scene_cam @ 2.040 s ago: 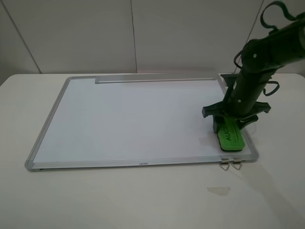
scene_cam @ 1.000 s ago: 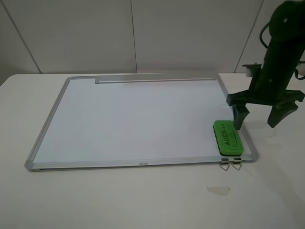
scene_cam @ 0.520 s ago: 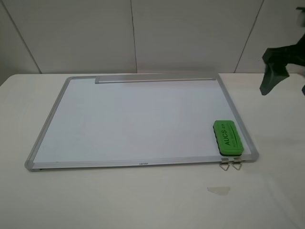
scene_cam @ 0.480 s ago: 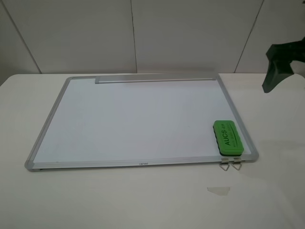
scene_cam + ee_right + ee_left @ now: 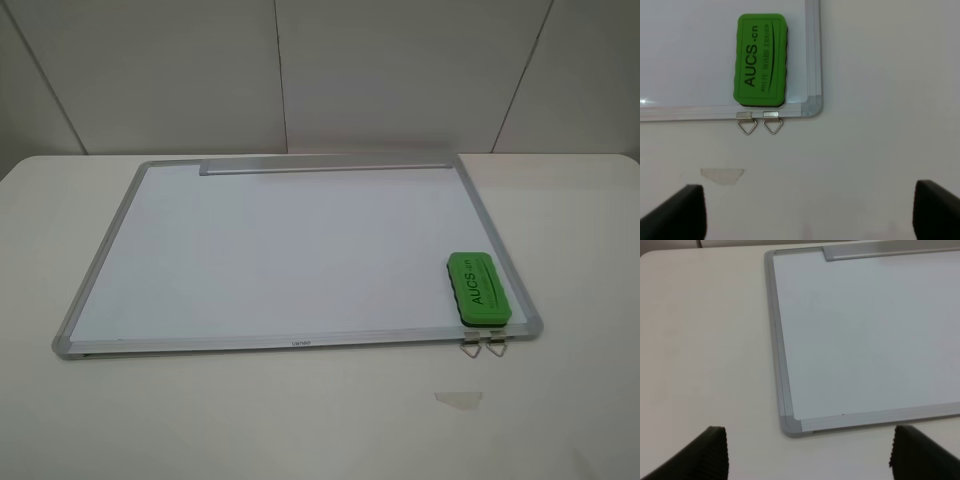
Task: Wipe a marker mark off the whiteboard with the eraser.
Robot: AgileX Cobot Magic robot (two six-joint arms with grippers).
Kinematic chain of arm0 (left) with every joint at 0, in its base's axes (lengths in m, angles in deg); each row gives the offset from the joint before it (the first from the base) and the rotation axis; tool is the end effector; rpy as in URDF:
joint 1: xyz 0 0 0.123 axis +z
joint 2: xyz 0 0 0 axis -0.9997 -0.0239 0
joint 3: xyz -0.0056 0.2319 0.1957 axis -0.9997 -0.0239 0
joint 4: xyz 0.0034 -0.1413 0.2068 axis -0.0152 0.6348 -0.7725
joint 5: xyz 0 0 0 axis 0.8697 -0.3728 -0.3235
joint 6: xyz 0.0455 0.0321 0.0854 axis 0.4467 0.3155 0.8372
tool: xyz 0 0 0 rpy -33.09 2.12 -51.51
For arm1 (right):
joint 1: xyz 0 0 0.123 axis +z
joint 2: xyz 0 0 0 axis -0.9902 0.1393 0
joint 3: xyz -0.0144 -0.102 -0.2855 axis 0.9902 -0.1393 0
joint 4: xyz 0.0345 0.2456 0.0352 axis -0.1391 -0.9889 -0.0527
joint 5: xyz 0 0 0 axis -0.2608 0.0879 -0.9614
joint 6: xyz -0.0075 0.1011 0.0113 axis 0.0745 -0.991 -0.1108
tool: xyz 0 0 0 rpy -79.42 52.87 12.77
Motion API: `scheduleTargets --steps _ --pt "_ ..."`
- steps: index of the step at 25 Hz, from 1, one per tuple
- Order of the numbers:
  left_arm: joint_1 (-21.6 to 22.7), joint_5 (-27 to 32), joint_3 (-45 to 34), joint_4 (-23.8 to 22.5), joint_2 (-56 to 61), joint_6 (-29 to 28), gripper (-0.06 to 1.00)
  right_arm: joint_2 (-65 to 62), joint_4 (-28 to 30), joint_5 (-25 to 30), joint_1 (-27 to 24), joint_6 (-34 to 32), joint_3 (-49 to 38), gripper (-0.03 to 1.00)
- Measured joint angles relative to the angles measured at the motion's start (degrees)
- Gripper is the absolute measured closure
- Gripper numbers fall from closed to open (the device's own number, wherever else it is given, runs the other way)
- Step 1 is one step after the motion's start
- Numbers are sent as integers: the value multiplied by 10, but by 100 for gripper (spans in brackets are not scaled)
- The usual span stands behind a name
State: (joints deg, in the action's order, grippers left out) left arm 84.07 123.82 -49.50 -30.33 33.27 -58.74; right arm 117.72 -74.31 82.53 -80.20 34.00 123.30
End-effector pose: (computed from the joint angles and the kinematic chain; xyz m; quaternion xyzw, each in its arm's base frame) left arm -0.0165 0.0008 0.2730 0.0256 0.8496 -0.0287 0.5260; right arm 0.0876 0.0028 0.3167 0.0242 0.9683 0.0140 0.2481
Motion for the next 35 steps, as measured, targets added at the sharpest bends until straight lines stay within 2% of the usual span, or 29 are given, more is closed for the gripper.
scheduleTargets --steps 9,12,21,35 --pt "0 0 0 0 0 0 26 -197 0 -68 0 14 -125 14" --pt "0 0 0 0 0 0 26 -245 0 -86 0 14 -135 14" --pt "0 0 0 0 0 0 26 -389 0 -92 0 14 -137 14" --pt "0 0 0 -3 0 0 26 -404 0 -92 0 14 -137 14"
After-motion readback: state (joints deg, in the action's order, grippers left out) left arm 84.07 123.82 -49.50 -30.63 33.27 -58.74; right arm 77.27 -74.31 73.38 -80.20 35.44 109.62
